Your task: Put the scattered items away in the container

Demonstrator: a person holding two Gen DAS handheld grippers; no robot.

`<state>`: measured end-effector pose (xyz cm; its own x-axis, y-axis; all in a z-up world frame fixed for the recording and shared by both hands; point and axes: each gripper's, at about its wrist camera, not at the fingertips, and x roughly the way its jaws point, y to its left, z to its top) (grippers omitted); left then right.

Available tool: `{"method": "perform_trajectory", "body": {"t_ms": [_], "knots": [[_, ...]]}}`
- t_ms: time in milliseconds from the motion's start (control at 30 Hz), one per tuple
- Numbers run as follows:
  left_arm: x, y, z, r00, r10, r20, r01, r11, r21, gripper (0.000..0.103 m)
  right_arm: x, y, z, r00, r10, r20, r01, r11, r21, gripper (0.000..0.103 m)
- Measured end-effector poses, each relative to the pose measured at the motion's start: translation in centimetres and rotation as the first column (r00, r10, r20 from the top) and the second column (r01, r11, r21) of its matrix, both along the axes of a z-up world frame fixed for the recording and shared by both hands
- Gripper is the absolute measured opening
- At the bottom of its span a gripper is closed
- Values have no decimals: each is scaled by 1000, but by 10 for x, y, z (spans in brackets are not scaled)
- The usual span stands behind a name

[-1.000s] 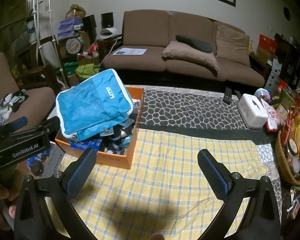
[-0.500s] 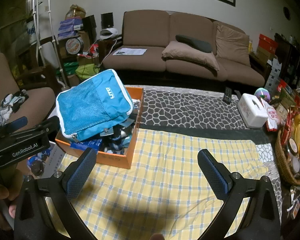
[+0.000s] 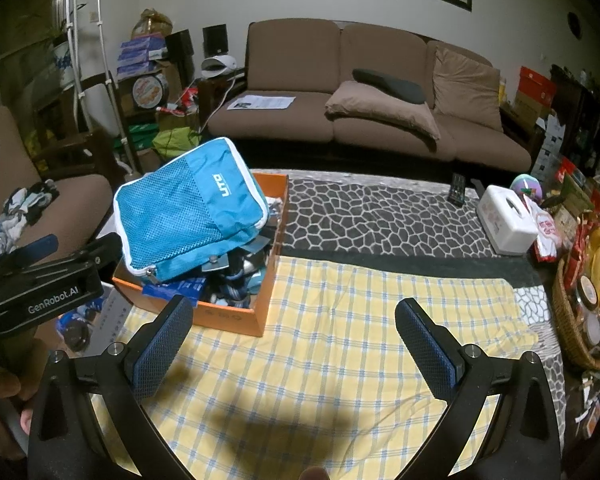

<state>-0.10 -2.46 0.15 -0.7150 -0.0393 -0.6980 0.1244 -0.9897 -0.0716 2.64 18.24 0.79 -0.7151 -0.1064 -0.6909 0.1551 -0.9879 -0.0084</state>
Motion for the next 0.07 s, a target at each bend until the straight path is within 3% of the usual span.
{"method": "perform_trajectory", "body": {"t_ms": [67], "knots": [[0,0,1,1000,-2,-7,2,1000,0,102,-2,0,-1,1000,3,3,-3,1000,-2,102]]}}
